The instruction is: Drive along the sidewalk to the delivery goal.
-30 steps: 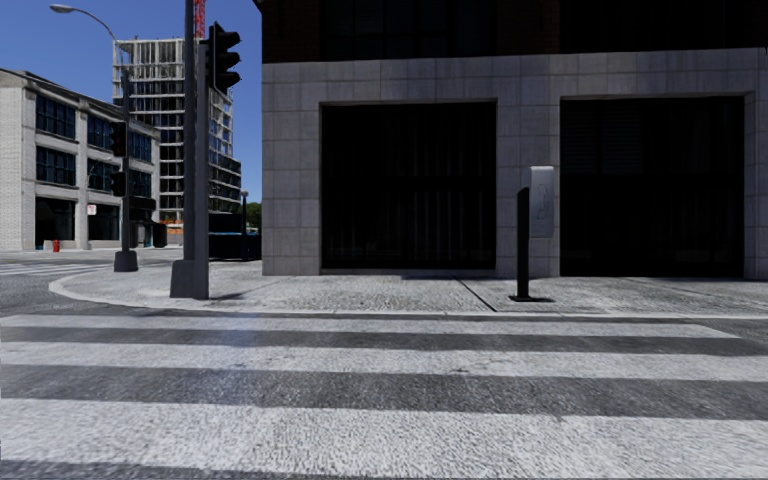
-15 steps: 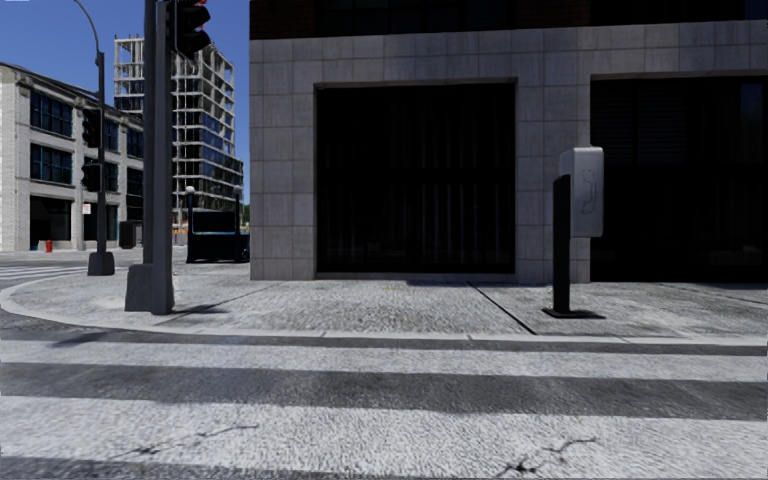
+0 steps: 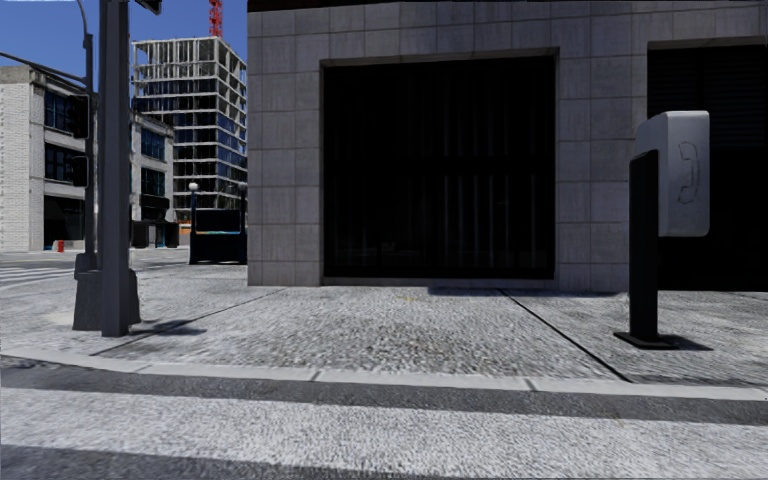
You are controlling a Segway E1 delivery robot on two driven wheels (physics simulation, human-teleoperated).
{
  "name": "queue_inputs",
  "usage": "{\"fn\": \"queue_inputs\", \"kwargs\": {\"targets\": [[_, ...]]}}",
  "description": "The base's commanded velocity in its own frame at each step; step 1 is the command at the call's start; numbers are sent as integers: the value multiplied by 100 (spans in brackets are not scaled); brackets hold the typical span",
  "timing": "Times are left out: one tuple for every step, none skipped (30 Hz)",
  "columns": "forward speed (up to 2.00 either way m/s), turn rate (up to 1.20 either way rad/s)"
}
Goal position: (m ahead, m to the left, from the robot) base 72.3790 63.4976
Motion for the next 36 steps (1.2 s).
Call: {"fn": "queue_inputs", "kwargs": {"targets": [[197, 23], [197, 24], [197, 26], [197, 29], [197, 30], [197, 30], [197, 30], [197, 31], [197, 31], [197, 31], [197, 31], [197, 31], [197, 31], [186, 31], [186, 31], [180, 32], [177, 32], [169, 32], [166, 32], [162, 32], [162, 32], [158, 32], [155, 32], [153, 32], [151, 32], [151, 32], [150, 34], [150, 36], [150, 36], [150, 36], [150, 37], [150, 37], [150, 37], [150, 37], [150, 37], [150, 37]]}}
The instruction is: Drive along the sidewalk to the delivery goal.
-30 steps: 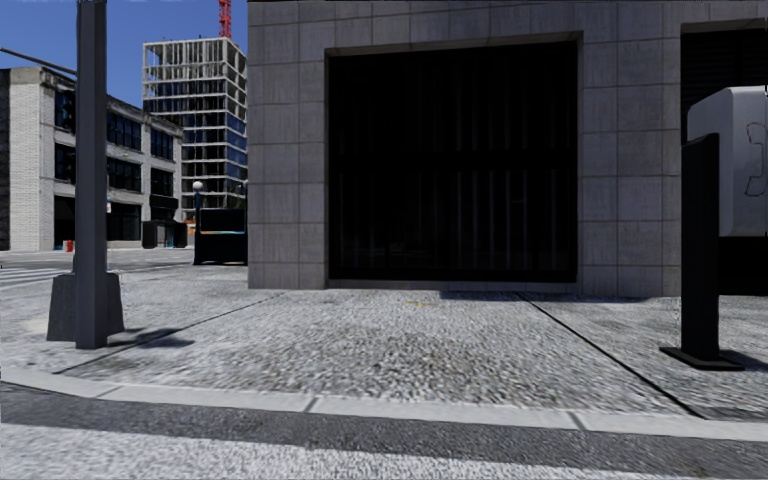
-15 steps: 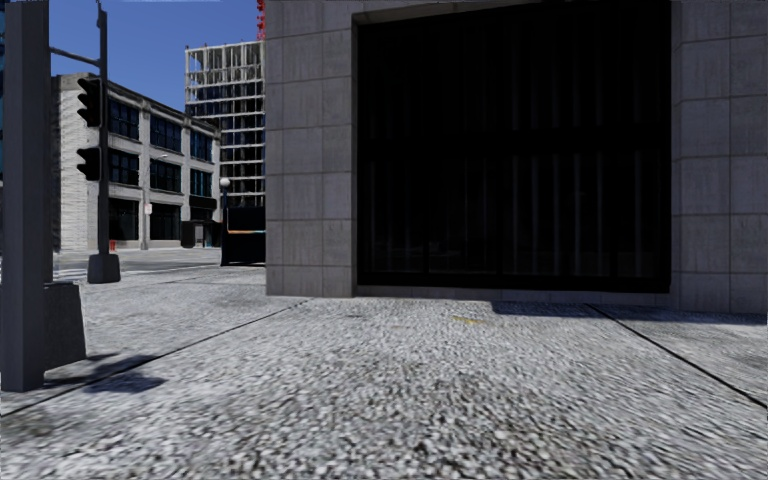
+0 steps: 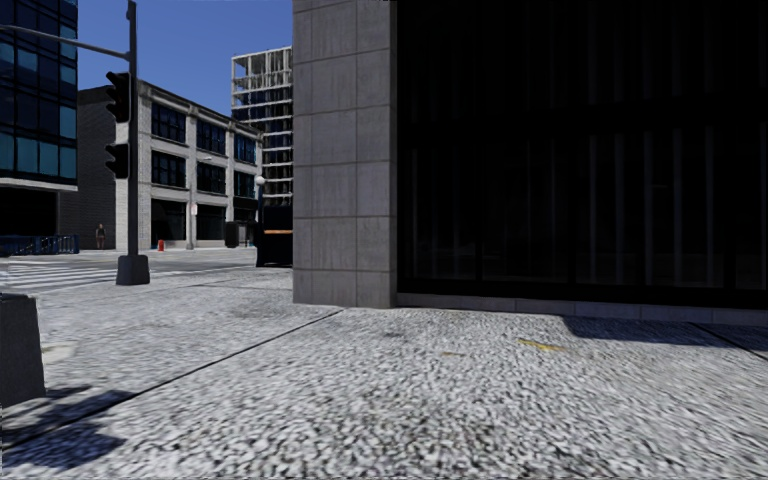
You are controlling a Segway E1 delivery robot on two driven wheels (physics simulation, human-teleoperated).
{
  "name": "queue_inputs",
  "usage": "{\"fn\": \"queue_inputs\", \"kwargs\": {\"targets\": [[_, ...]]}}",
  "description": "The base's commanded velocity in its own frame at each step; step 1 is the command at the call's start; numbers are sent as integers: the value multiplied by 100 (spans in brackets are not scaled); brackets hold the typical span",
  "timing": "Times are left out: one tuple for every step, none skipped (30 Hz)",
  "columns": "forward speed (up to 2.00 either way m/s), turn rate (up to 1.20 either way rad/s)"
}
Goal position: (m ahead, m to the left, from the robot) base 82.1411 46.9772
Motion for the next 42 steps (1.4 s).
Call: {"fn": "queue_inputs", "kwargs": {"targets": [[150, 37], [150, 37], [150, 37], [150, 37], [150, 37], [150, 37], [150, 37], [150, 37], [150, 37], [150, 37], [150, 37], [150, 37], [150, 37], [150, 37], [150, 38], [150, 38], [150, 40], [150, 42], [150, 42], [150, 43], [150, 43], [150, 44], [150, 44], [150, 44], [150, 44], [150, 44], [150, 44], [150, 44], [150, 44], [150, 44], [150, 44], [150, 44], [150, 44], [150, 44], [150, 44], [150, 44], [150, 44], [151, 44], [151, 44], [200, 44], [200, 44], [200, 44]]}}
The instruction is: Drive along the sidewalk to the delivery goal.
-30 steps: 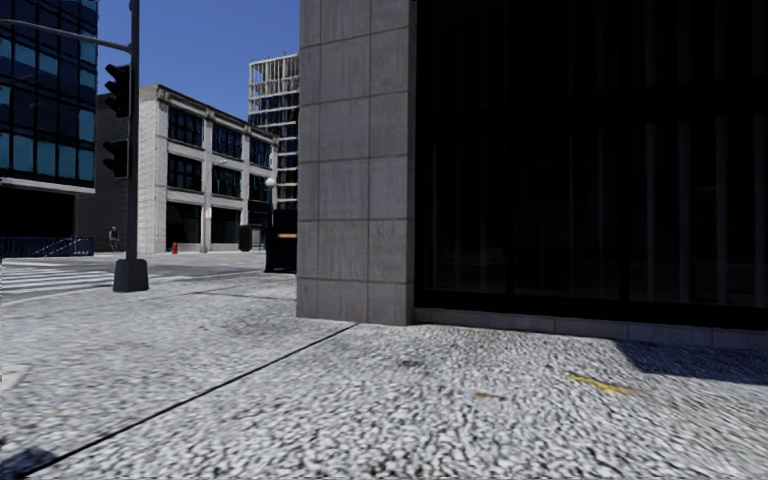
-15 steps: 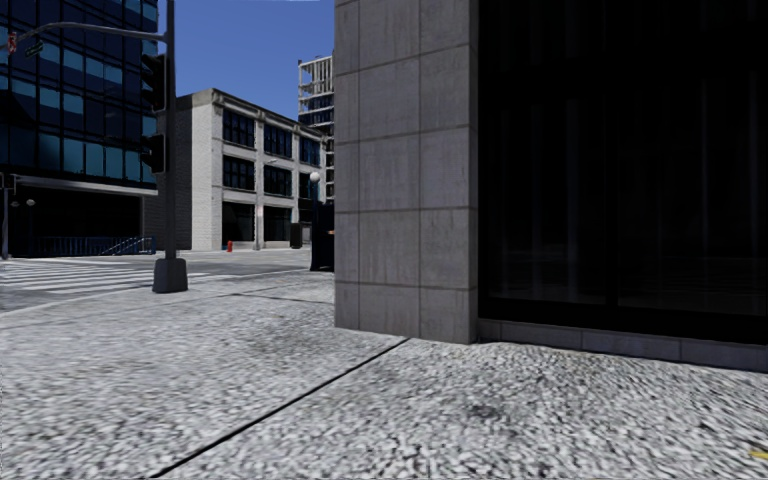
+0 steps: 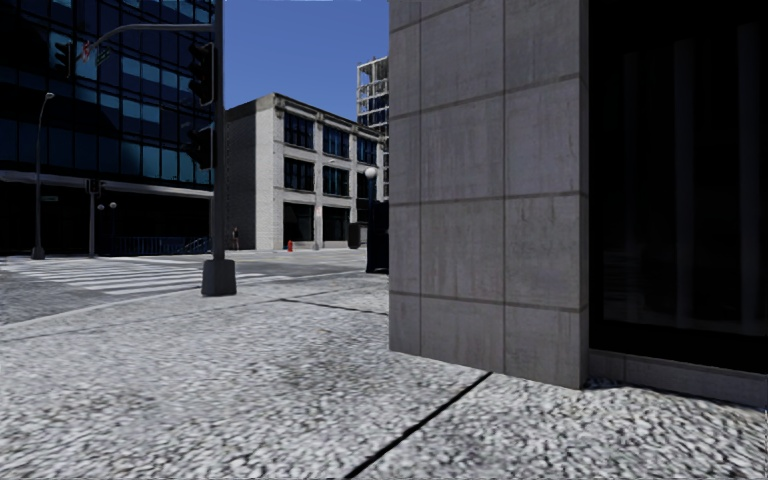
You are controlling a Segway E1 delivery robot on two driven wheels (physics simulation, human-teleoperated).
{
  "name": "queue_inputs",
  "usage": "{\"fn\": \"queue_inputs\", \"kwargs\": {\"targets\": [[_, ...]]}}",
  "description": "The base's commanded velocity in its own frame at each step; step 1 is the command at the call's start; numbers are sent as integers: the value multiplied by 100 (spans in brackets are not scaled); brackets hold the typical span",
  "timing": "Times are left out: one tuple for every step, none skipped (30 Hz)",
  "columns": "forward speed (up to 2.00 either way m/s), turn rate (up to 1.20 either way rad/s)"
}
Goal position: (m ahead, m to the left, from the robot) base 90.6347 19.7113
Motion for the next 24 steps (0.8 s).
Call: {"fn": "queue_inputs", "kwargs": {"targets": [[200, 44], [200, 44], [200, 44], [200, 45], [199, 47], [185, 51], [169, 54], [169, 54], [165, 54], [164, 55], [164, 55], [164, 55], [164, 55], [164, 55], [164, 55], [164, 55], [164, 55], [163, 55], [162, 55], [160, 55], [158, 55], [158, 55], [157, 43], [155, 24]]}}
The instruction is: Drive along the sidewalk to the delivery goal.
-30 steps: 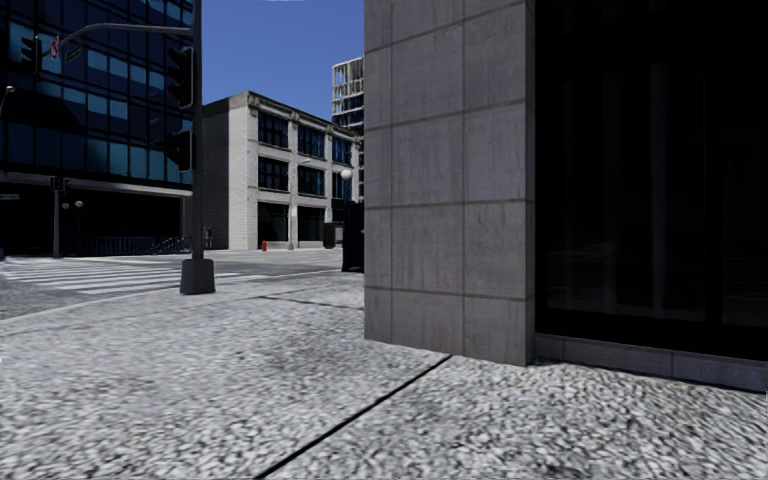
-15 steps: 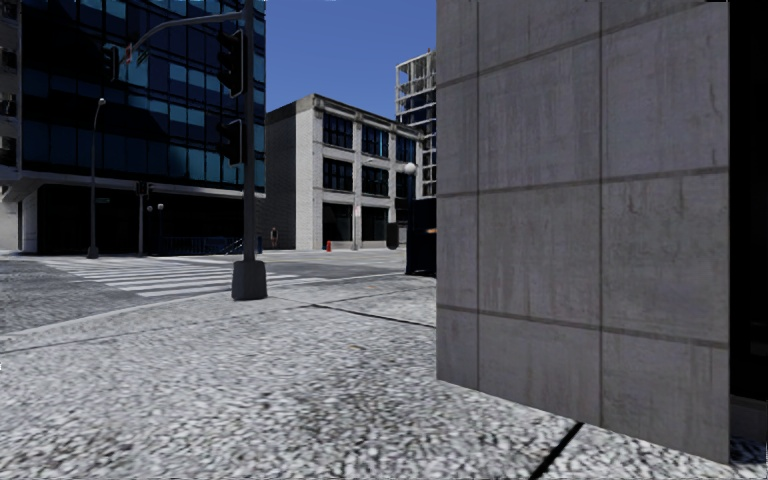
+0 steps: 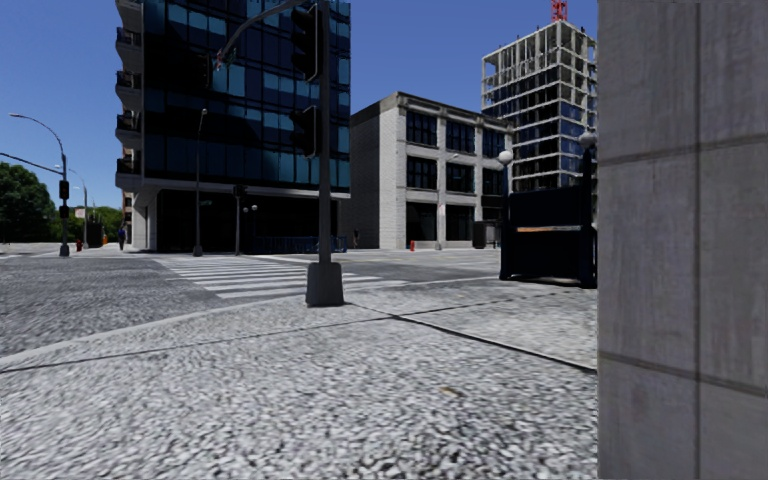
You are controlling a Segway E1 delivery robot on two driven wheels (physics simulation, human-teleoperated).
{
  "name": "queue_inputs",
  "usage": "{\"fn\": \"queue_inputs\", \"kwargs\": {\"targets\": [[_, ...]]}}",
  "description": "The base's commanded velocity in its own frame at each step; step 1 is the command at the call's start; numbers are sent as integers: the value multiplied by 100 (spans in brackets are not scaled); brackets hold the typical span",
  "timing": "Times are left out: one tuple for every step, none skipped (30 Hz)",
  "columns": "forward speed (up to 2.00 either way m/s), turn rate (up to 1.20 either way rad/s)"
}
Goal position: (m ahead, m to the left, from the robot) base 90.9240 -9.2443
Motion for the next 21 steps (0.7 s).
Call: {"fn": "queue_inputs", "kwargs": {"targets": [[155, 14], [155, 14], [154, 12], [154, 11], [154, 11], [154, 11], [154, 11], [154, 11], [154, 7], [154, 0], [154, 0], [154, 0], [154, 0], [154, 0], [154, 0], [154, 0], [154, 0], [154, -12], [154, -12], [154, -23], [156, -28]]}}
